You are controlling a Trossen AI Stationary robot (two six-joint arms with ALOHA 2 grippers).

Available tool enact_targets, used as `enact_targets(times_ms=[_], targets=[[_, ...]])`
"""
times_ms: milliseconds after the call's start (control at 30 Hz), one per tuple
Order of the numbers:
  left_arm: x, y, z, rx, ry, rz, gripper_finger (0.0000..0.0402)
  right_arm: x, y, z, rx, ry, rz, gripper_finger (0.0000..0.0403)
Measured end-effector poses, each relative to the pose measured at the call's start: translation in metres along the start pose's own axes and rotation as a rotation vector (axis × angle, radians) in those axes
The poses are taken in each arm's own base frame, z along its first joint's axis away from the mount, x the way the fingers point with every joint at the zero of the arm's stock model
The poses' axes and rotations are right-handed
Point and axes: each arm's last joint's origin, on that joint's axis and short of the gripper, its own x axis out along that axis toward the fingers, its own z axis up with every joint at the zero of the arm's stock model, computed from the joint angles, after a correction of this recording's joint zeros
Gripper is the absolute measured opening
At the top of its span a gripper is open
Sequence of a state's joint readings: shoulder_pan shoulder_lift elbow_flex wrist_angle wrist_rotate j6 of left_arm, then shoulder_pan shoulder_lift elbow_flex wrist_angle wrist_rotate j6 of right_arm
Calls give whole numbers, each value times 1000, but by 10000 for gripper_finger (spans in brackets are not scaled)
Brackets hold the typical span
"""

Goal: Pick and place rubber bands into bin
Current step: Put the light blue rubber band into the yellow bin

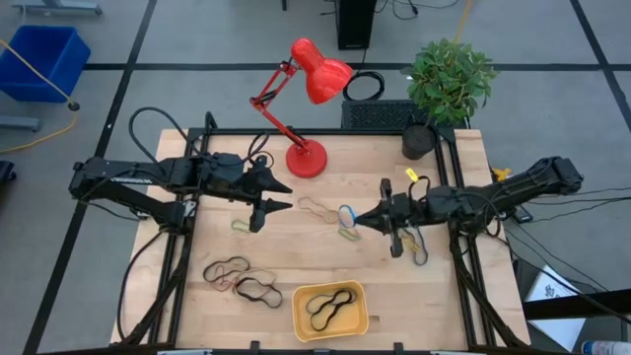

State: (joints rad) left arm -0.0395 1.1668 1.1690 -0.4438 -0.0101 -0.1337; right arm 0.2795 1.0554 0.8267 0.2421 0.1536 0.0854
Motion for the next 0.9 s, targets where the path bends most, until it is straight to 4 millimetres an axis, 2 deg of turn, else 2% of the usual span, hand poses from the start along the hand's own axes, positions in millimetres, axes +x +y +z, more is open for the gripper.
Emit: enact_targets(times_ms=[167, 333, 667, 900], targets=[[0, 0, 0, 37, 1, 1, 186, 21, 18, 26, -164, 205, 53, 0], [0, 0, 0, 46, 0, 1, 186, 48, 42, 22, -263, 426, 137, 0], [0, 0, 0, 23, 1, 0, 186, 86, 88, -53, -241, 735, 374, 0], [0, 0, 0, -4, 1, 0, 186, 107, 95, -101, -265, 876, 374, 0]])
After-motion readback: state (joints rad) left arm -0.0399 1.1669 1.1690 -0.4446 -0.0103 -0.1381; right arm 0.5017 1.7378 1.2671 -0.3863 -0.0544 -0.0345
